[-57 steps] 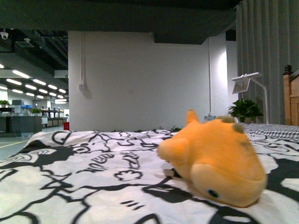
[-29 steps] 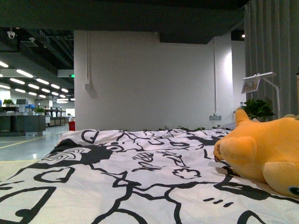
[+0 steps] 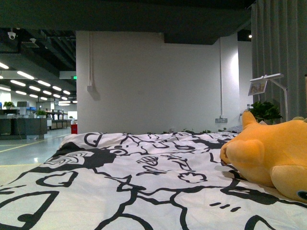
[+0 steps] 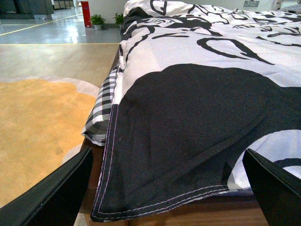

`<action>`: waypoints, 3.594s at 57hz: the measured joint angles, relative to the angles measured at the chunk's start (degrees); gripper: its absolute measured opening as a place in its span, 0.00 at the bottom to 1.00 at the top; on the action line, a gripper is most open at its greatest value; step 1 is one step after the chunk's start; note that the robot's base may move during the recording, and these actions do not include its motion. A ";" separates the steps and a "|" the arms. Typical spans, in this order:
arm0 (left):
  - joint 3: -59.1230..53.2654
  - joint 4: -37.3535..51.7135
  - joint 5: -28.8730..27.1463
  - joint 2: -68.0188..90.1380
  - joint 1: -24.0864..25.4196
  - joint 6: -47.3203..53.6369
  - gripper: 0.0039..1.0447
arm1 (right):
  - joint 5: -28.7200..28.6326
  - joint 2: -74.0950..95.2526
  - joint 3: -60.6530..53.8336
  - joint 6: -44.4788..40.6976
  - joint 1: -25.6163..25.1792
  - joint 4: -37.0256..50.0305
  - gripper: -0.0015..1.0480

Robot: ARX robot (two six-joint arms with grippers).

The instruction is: Put away toys

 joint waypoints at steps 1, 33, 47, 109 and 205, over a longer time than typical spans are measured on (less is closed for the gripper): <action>0.00 0.00 0.00 0.00 0.00 0.00 0.94 | -0.15 1.95 0.87 0.11 -0.09 1.44 0.94; 0.00 0.00 0.00 0.00 0.00 0.00 0.94 | 10.05 34.10 22.84 -4.85 -1.16 18.56 0.94; 0.00 0.00 0.00 0.00 0.00 0.00 0.94 | 12.46 39.63 28.22 -9.84 -0.61 22.95 0.94; 0.00 0.00 0.00 0.00 0.00 0.00 0.94 | 6.10 49.96 34.88 -13.62 1.40 20.70 0.53; 0.00 0.00 0.00 0.00 0.00 0.00 0.94 | -17.94 -11.52 1.29 -12.31 -12.59 -7.32 0.07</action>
